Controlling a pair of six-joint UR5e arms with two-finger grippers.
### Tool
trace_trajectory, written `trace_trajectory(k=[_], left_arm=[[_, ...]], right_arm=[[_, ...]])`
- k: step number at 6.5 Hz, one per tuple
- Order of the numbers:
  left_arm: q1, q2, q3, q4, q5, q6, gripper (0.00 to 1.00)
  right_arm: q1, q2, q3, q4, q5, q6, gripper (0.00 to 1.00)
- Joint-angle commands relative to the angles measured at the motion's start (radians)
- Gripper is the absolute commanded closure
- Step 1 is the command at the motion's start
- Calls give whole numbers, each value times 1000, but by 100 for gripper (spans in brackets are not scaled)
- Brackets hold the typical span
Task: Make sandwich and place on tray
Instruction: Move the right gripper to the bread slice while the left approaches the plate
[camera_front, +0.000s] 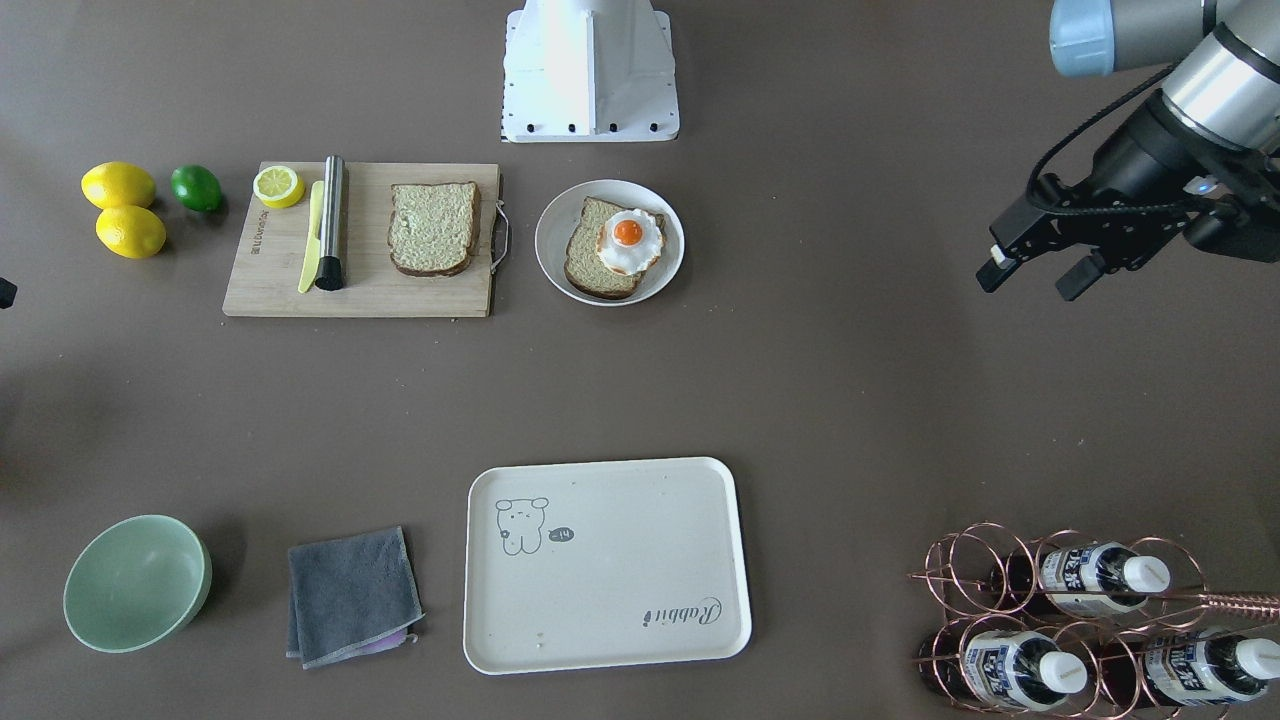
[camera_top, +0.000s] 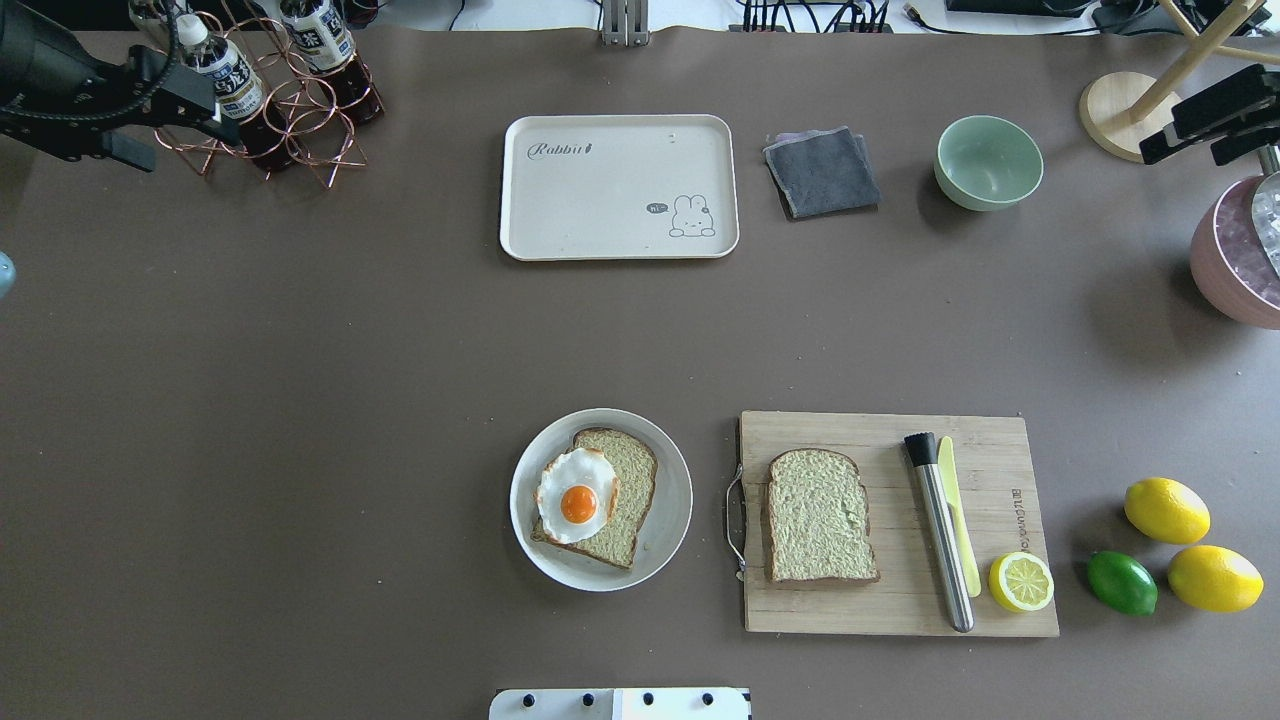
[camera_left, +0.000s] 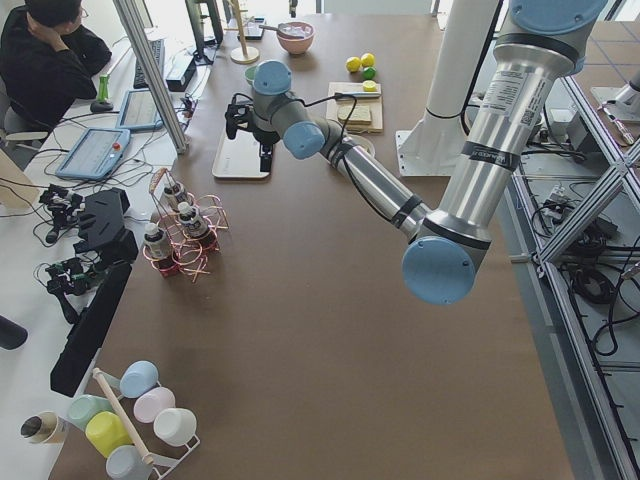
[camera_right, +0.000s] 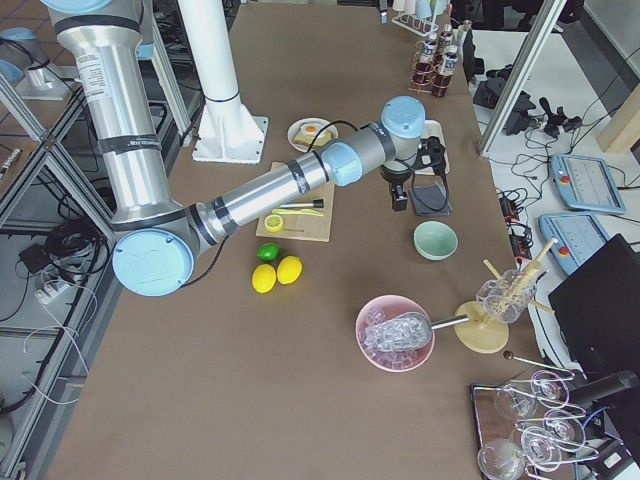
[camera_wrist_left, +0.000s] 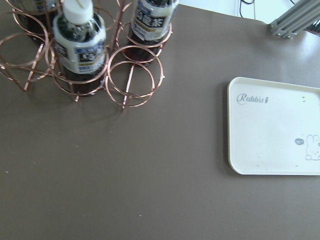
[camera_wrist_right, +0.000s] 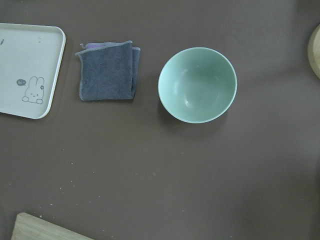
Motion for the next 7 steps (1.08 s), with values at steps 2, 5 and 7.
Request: trace_trajectory(k=[2, 5, 7], left_arm=[[118, -16, -61, -80, 37, -136, 2], [187, -19, -55, -106, 95, -147, 2], [193, -16, -59, -108, 95, -147, 3]], right_arm=[[-203, -18, -2, 372, -106, 435, 0], [-305, -19, 7, 409, -140, 521, 0], [-375, -18, 33, 409, -146, 607, 0]])
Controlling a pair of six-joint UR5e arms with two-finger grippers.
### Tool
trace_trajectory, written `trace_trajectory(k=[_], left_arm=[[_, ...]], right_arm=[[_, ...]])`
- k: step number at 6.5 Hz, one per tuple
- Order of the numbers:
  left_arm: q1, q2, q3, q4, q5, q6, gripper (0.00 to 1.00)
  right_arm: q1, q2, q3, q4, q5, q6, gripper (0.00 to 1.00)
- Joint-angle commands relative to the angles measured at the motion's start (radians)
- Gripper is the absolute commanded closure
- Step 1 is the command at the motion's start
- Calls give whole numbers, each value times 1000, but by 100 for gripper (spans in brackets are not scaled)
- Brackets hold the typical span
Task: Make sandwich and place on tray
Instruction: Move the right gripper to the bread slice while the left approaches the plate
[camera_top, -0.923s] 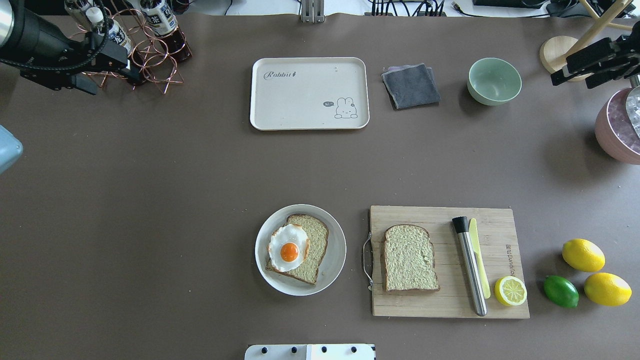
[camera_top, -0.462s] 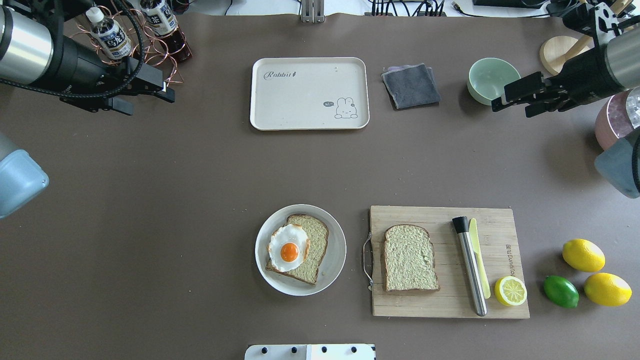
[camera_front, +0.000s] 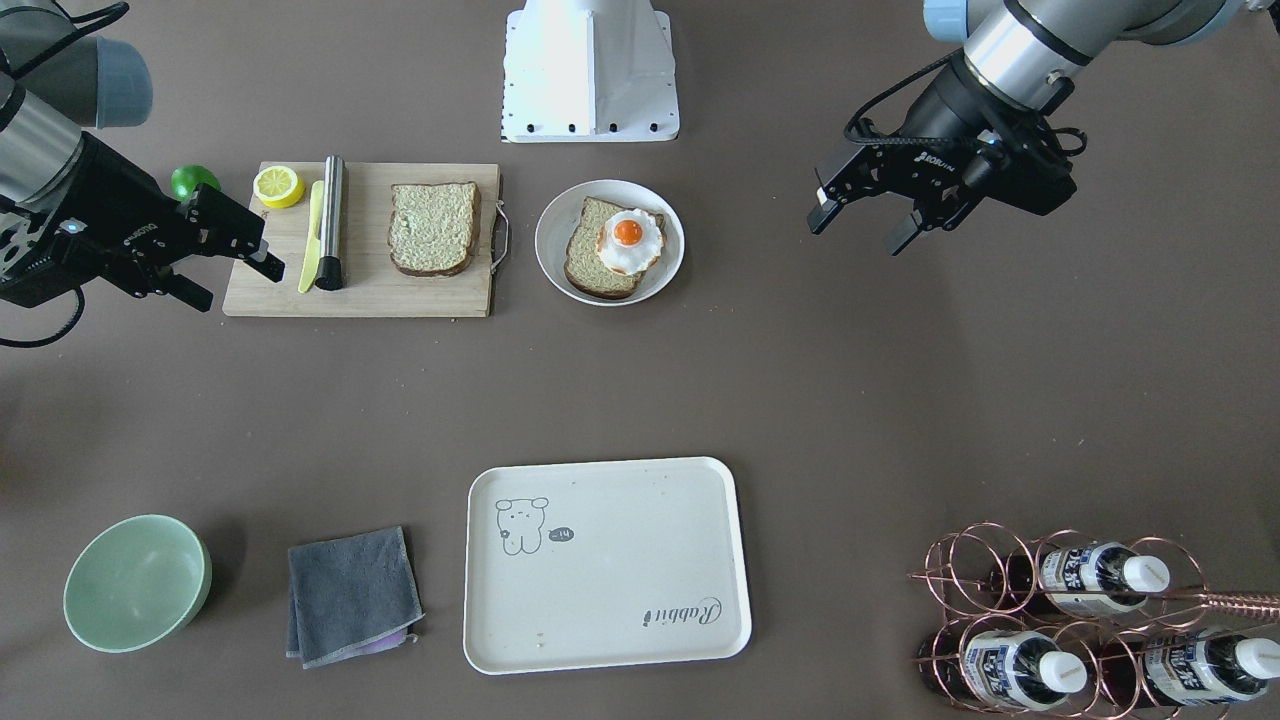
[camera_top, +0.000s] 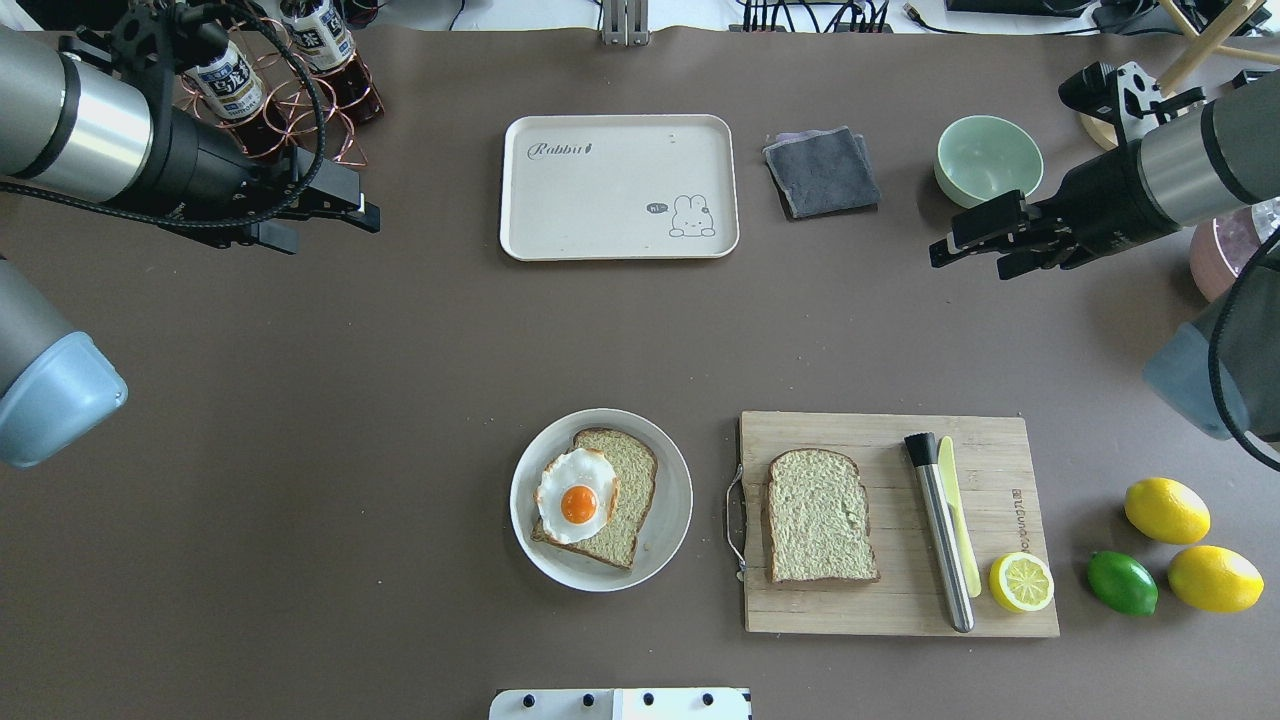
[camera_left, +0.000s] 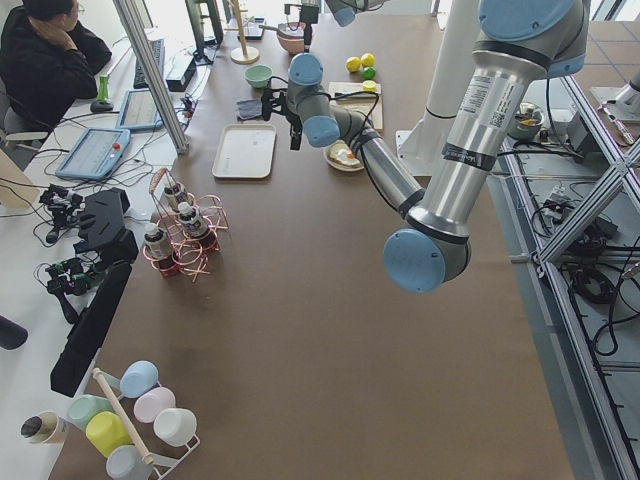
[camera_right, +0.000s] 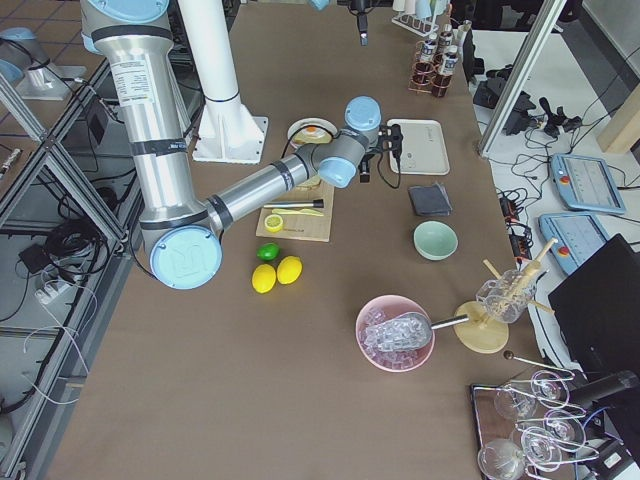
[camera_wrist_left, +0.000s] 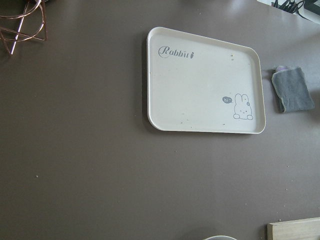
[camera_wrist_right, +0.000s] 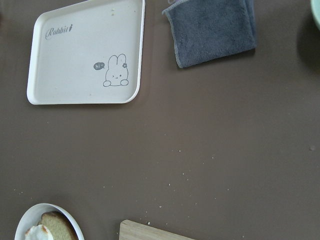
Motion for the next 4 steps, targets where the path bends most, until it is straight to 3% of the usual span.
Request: trace_trajectory(k=[1, 2, 4], left_arm=[[4, 1, 4, -2, 1, 0, 3], [10, 4, 14, -2, 4, 1, 3], [150, 12, 39, -36, 179, -3, 3]], right_arm=[[-120, -4, 16, 1, -69, 84, 0], [-203, -5, 30, 1, -146, 104, 0], [-275, -12, 59, 5, -188, 159, 0]])
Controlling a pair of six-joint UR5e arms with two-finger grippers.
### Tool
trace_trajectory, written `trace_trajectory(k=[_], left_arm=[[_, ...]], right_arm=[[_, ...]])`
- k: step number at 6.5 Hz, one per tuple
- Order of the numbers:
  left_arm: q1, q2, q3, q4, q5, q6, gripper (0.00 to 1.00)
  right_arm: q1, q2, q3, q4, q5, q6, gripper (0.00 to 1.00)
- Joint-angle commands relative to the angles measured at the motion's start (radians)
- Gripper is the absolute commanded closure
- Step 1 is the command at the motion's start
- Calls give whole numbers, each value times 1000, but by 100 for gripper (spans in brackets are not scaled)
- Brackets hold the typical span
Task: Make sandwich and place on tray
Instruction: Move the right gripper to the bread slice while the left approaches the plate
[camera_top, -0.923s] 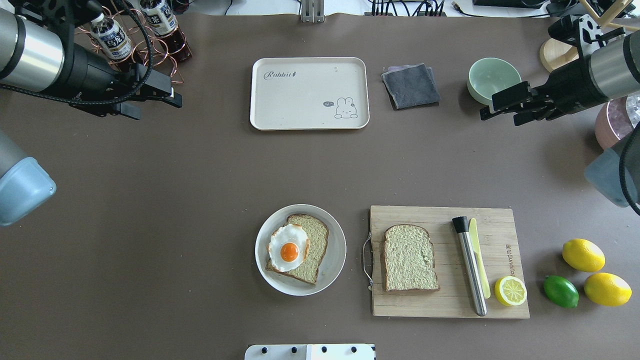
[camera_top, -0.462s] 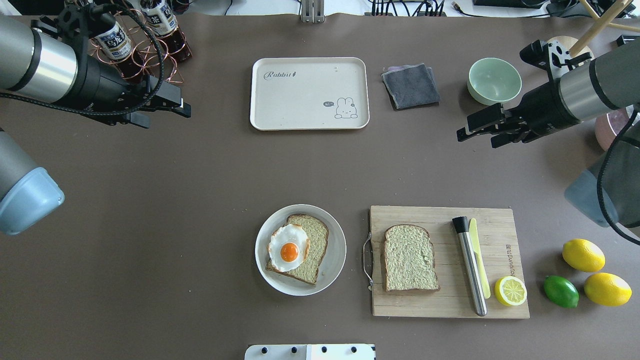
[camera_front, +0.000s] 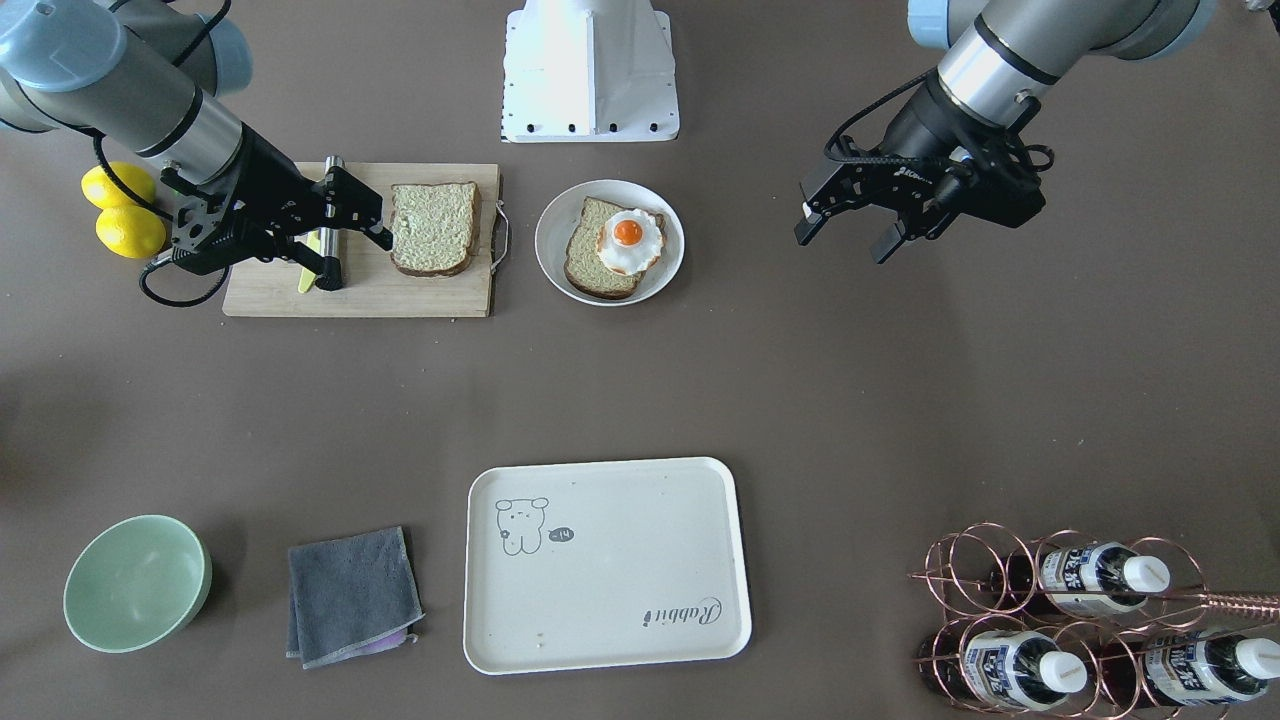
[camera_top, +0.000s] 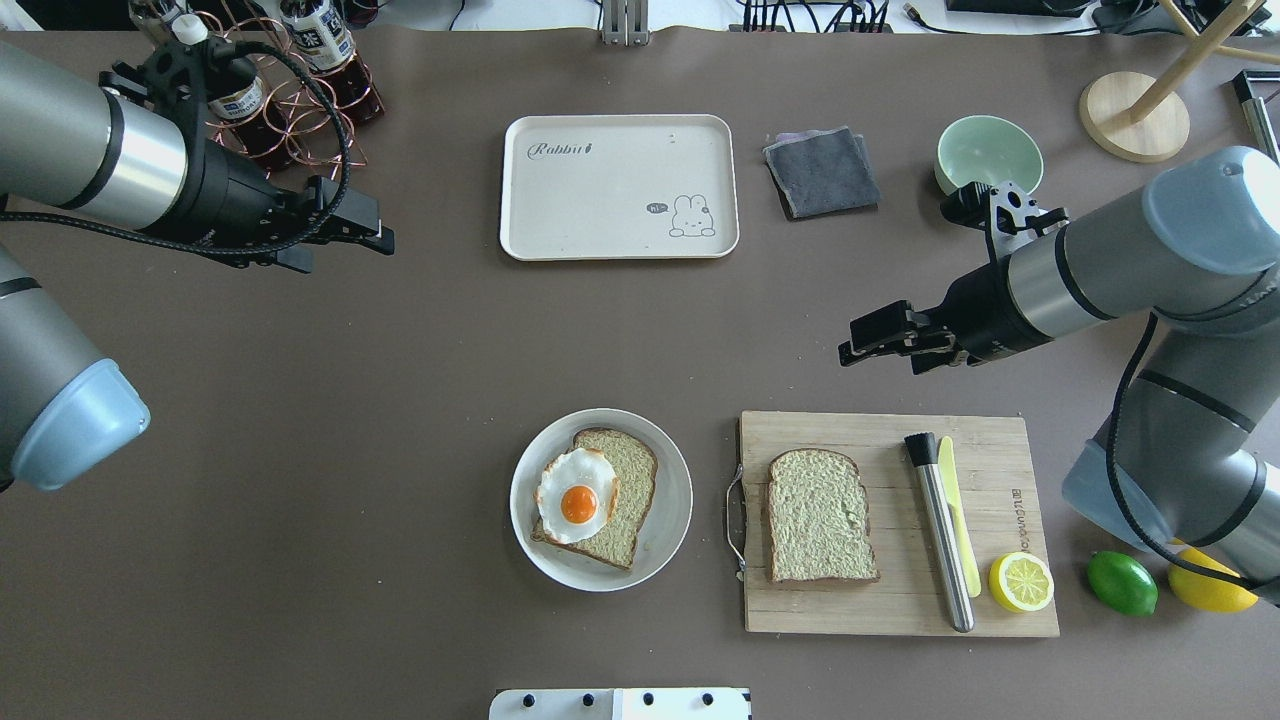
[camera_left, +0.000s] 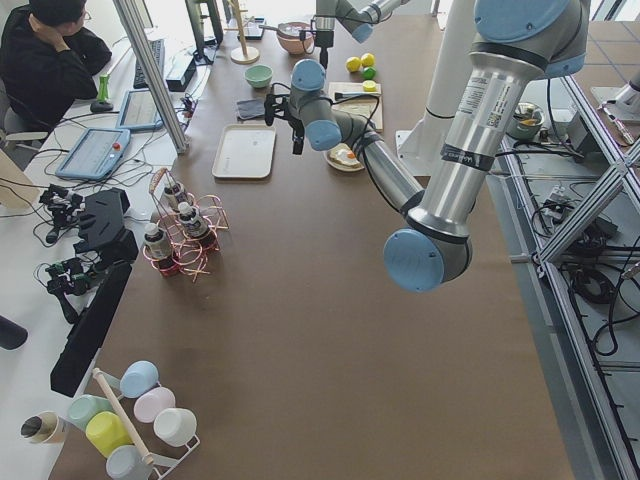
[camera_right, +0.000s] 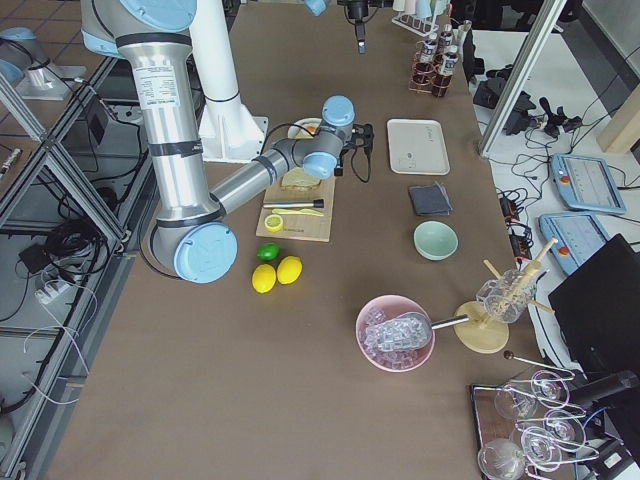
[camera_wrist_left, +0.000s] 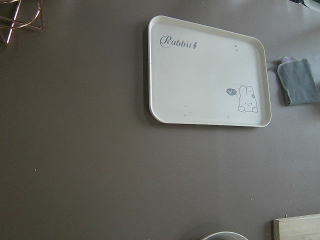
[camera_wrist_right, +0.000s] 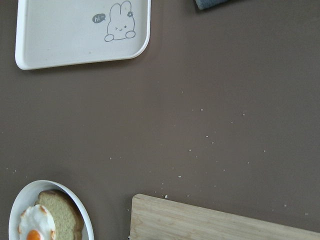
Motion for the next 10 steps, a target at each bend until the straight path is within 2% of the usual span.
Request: trace_trajectory(k=[1, 2, 4, 7, 10], left_arm=[[111, 4, 37, -58, 126, -69, 3], [162, 6, 53, -104, 182, -118, 3], [185, 12, 39, -109, 189, -147, 3], [217, 73, -56, -135, 100, -212, 3], [233, 73, -159, -133, -88, -337, 3]], right_arm=[[-70, -20, 26, 14, -65, 25, 0], [-90, -47, 26, 48, -89, 26, 0], [-105, -94, 30, 91, -91, 30, 0], [-182, -114, 28, 91, -174, 57, 0], [-208, -129, 28, 94, -195, 62, 0]])
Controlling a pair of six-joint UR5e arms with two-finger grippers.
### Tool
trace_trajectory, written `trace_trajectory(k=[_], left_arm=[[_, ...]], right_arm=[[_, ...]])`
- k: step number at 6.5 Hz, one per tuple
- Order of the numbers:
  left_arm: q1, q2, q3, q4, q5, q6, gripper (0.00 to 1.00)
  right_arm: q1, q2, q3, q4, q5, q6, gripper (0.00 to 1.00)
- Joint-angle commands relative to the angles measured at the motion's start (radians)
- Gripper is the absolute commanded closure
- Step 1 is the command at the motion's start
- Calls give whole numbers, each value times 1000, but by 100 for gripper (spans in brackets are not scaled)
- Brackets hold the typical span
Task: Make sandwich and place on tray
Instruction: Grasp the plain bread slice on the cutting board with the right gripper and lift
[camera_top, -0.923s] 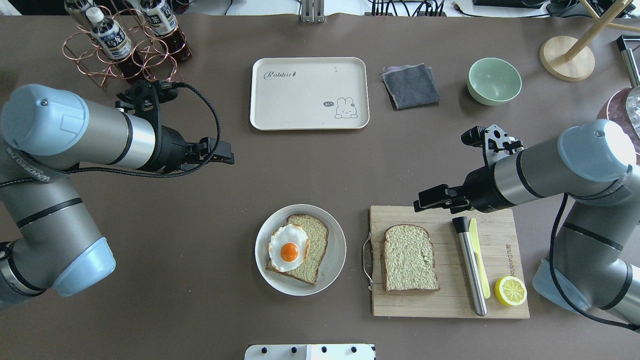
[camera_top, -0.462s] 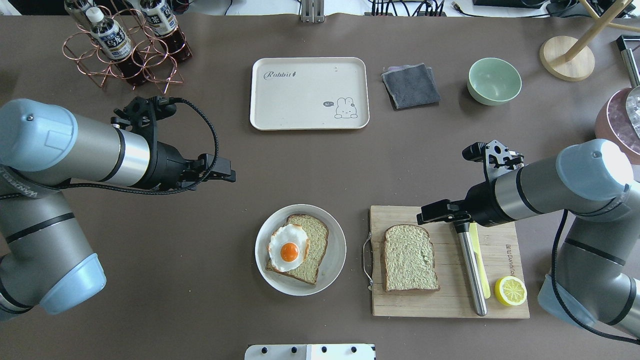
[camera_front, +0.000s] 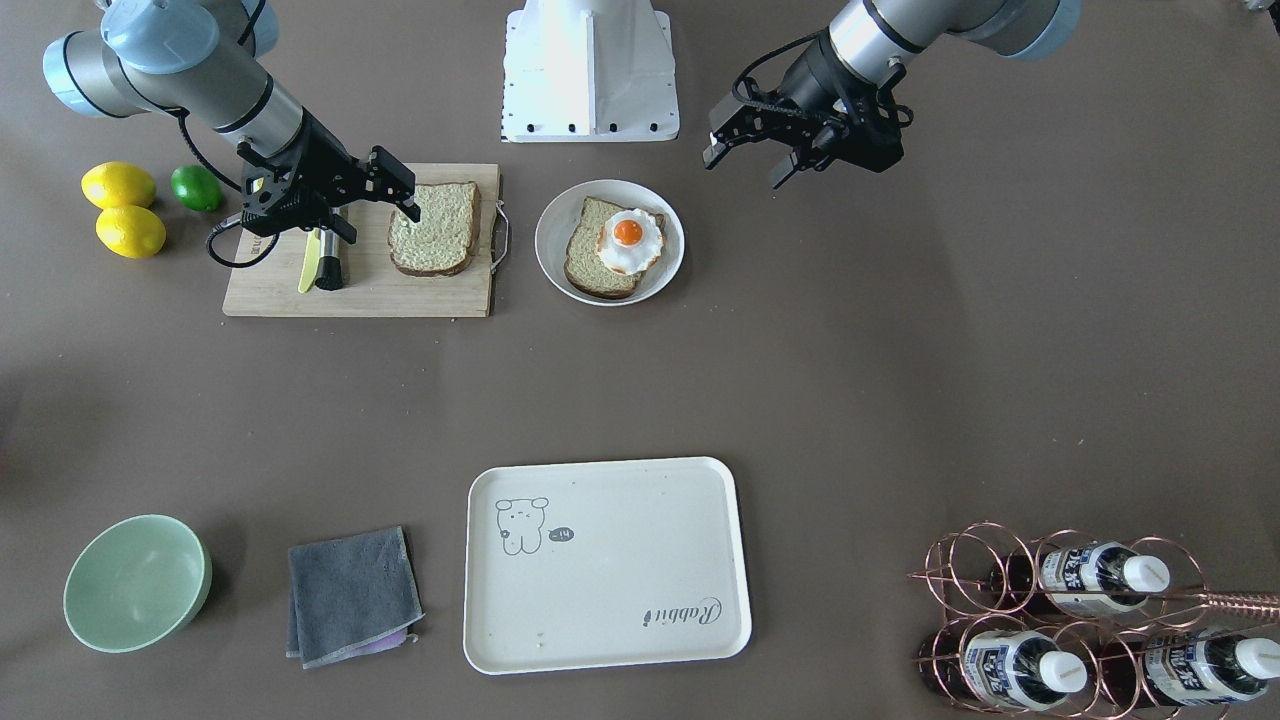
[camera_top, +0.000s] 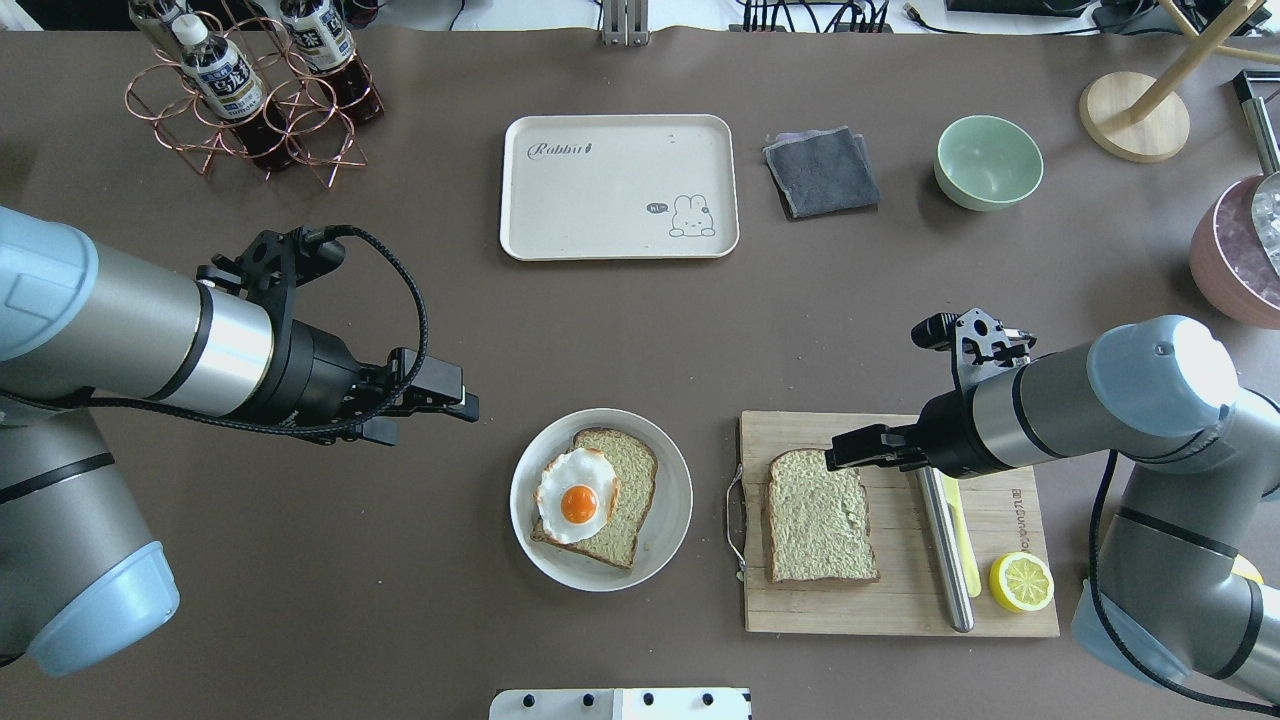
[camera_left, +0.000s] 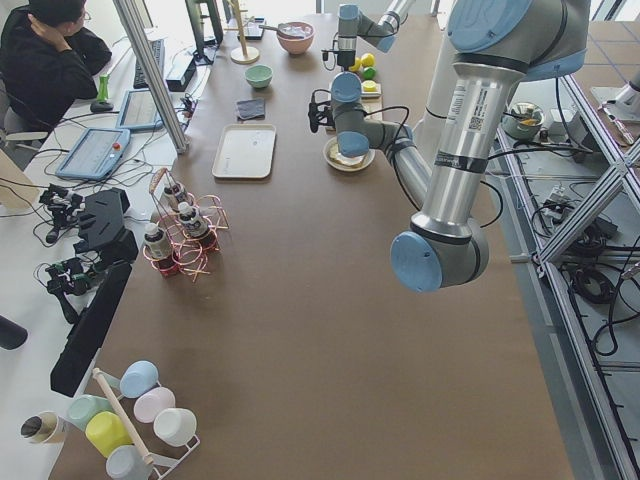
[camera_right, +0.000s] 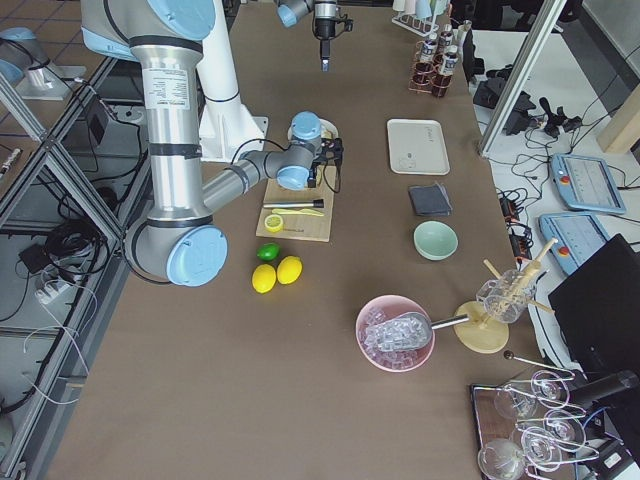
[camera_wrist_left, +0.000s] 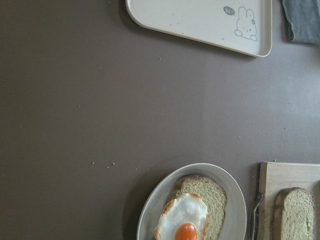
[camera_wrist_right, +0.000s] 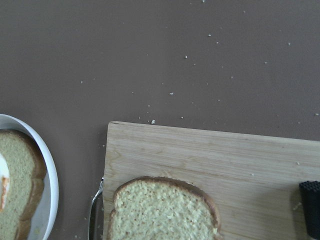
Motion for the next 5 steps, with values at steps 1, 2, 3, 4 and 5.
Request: trace_trajectory(k=[1, 2, 3, 4, 5], left_arm=[[28, 2, -62, 0, -61, -63, 3], [40, 2, -62, 0, -61, -67, 3], [48, 1, -64, 0, -60, -68, 3], [51, 1, -65, 0, -60, -73, 3], [51, 1, -64, 0, -60, -73, 3]], right_arm=[[-13, -25, -5, 33, -11, 1, 0], [-25, -34, -8, 39, -33, 1, 0], [-53, -34, -8, 40, -54, 1, 0], [-91, -34, -6, 40, -89, 4, 0], [-125, -34, -8, 40, -129, 4, 1]])
